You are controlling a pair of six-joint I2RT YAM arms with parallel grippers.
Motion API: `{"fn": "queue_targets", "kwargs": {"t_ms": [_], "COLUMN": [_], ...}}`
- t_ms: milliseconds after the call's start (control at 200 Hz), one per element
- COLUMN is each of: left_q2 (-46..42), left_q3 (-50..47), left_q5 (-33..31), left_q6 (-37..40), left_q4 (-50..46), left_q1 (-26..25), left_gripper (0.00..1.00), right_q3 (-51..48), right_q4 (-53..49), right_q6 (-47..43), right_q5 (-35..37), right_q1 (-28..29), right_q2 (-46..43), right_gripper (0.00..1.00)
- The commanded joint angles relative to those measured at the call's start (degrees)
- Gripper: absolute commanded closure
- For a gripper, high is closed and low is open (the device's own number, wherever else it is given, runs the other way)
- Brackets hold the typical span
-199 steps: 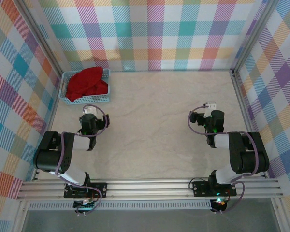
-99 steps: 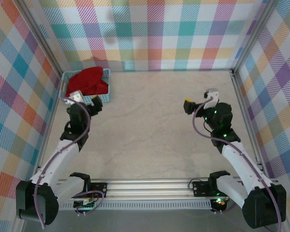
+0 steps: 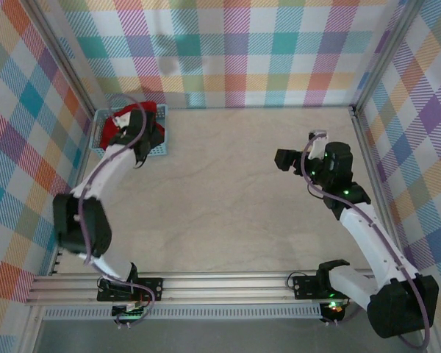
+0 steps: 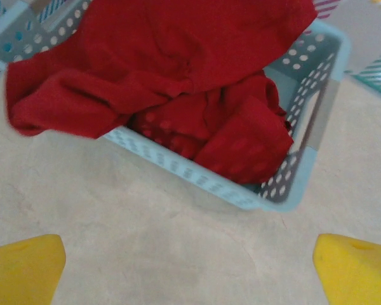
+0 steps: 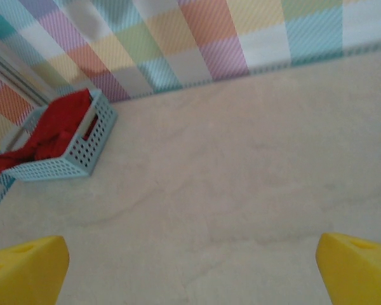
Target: Fold the inside-out t-shirt
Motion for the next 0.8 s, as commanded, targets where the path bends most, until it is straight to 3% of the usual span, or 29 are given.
{"fn": "queue_targets", "kwargs": {"t_ms": [0,135,330,625,725,795], "left_q2": [10.1,23.9,37.2,48.0,49.6,50.4], "left_q3": [14.2,30.6,45.5,53.9,54.6,55.5], "left_q5": [-3.8,-1.5,0.4,8.9,11.9,14.1], "left_q6": [-0.4,-1.2,-2.5,-5.4,-5.4,-5.3], "left_q4": [-12.7,-22.2,-27.9,-25.4,-23.8,-23.3], "left_q1": [2.5,6.7,8.9,10.3,10.8,11.2], "left_gripper": [0.00,0.00,0.00,0.00,0.13,0.32], "right_q3": [2.1,0.4,-1.3,-2.6,-3.1,-3.2], "right_q4": [-2.8,-3.1,-3.3,-4.1,-4.2,-4.7], "right_q6": [0.5,0.6,0.9,1.1,1.5,1.8], "right_q5": [-1.2,-1.2,-2.1,-2.7,-2.7,-2.5], "right_q1": [0.3,0.4,0.5,0.6,0.7,0.7], "right_q2": [0.5,1.3,1.8,2.1,1.6,1.0], "right_gripper": [0.00,0.00,0.00,0.00,0.00,0.00]}}
